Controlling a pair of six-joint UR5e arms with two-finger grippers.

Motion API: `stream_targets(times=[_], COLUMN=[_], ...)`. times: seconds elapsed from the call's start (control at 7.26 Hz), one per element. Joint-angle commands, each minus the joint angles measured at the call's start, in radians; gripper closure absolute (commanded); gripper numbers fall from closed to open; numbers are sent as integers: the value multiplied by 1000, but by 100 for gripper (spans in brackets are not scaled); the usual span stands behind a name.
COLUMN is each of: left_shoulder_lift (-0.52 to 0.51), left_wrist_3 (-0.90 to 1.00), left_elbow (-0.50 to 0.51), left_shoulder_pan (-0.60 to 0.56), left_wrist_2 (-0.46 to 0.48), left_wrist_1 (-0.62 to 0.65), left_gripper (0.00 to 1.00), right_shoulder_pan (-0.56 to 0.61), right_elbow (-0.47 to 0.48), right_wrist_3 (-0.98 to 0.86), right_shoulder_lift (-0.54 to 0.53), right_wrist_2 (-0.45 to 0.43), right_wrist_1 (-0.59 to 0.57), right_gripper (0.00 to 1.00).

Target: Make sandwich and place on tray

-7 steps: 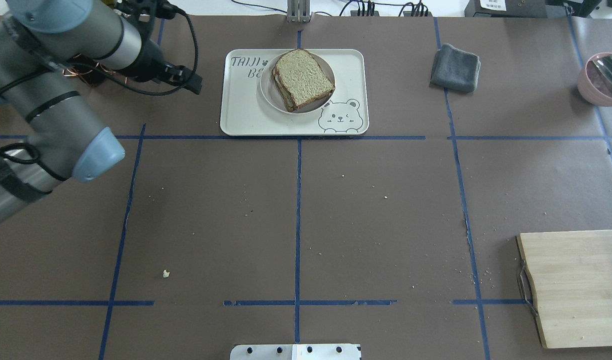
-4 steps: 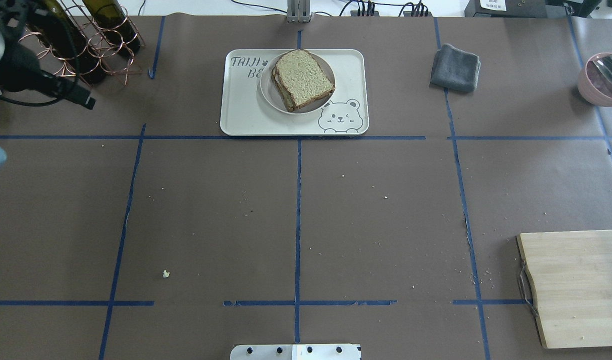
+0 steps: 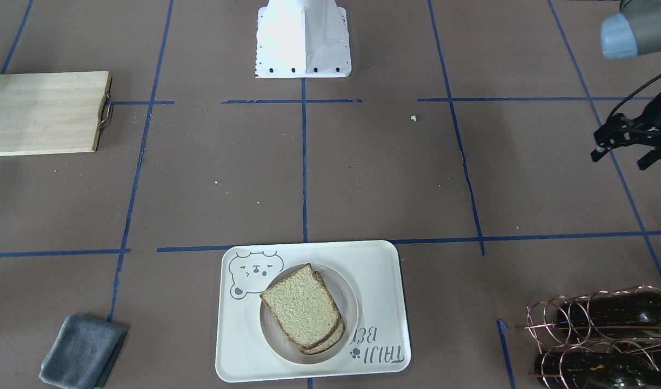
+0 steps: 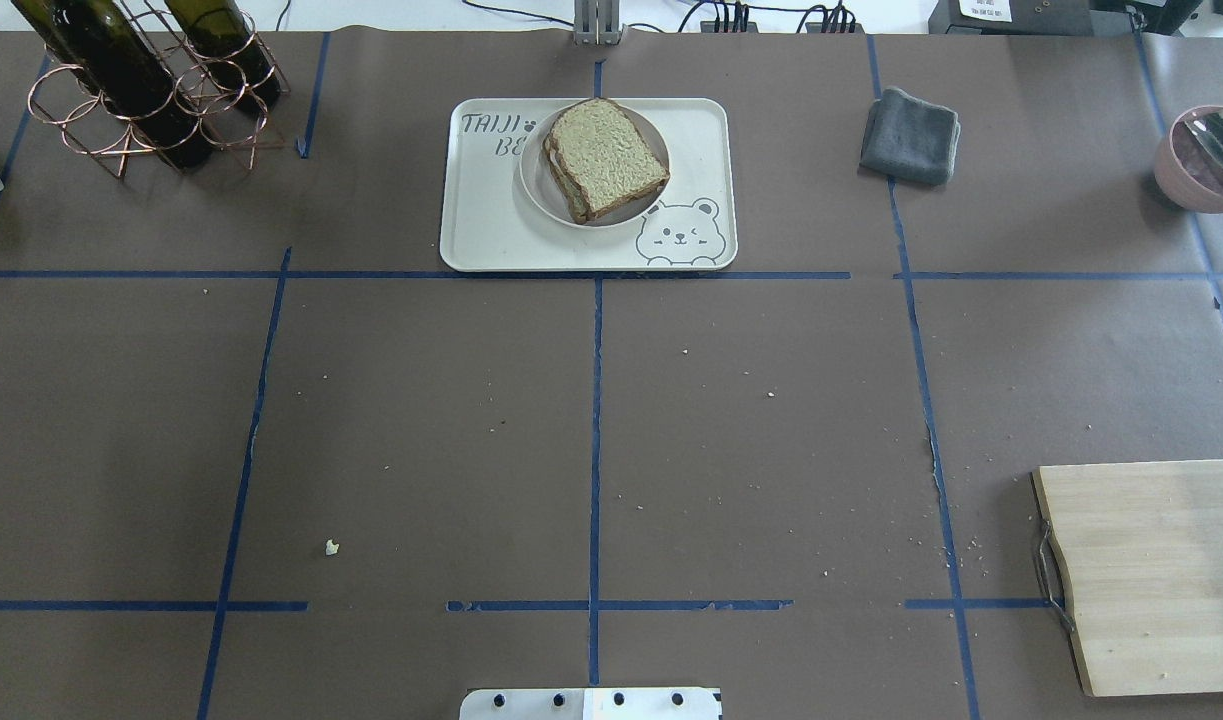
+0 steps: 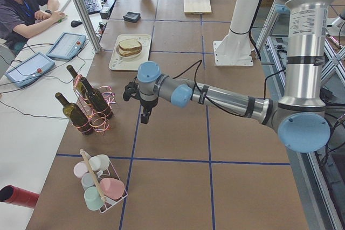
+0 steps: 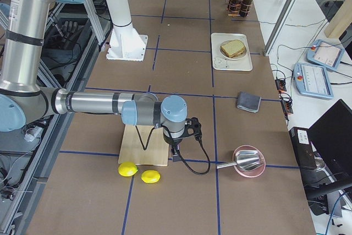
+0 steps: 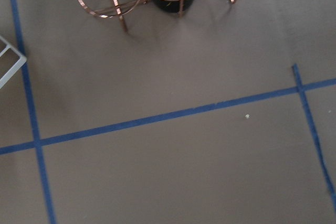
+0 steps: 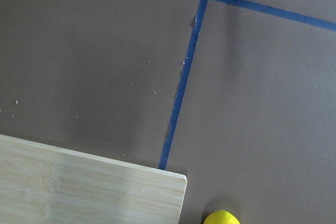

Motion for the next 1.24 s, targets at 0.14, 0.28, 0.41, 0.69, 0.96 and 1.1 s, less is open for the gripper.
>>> stream_targets(times=[0.14, 0.28, 0.41, 0.69, 0.96, 1.1], left_shoulder_lift=[109, 110, 91, 77, 89, 86], left_wrist_3=[139, 139, 139, 142, 142, 142], left_elbow=[47, 31, 33, 24, 21, 18], left_shoulder_pan=[-158, -162, -162, -163, -165, -163], left_wrist_2=[-40, -26, -3, 145, 140, 141], left_wrist_1=[87, 112, 111, 122, 116, 108], left_gripper=[0, 0, 0, 0, 0, 0], right_shoulder_pan=[-23, -23, -23, -23, -23, -23], right_elbow=[20, 20, 23, 25, 25, 25], right_wrist_3=[0, -9, -12, -14, -12, -12], right_shoulder_lift=[1, 2, 1, 1, 1, 1], right_wrist_2=[11, 11, 11, 11, 11, 11], right_wrist_1=[1, 6, 6, 6, 6, 6], right_gripper=[0, 0, 0, 0, 0, 0])
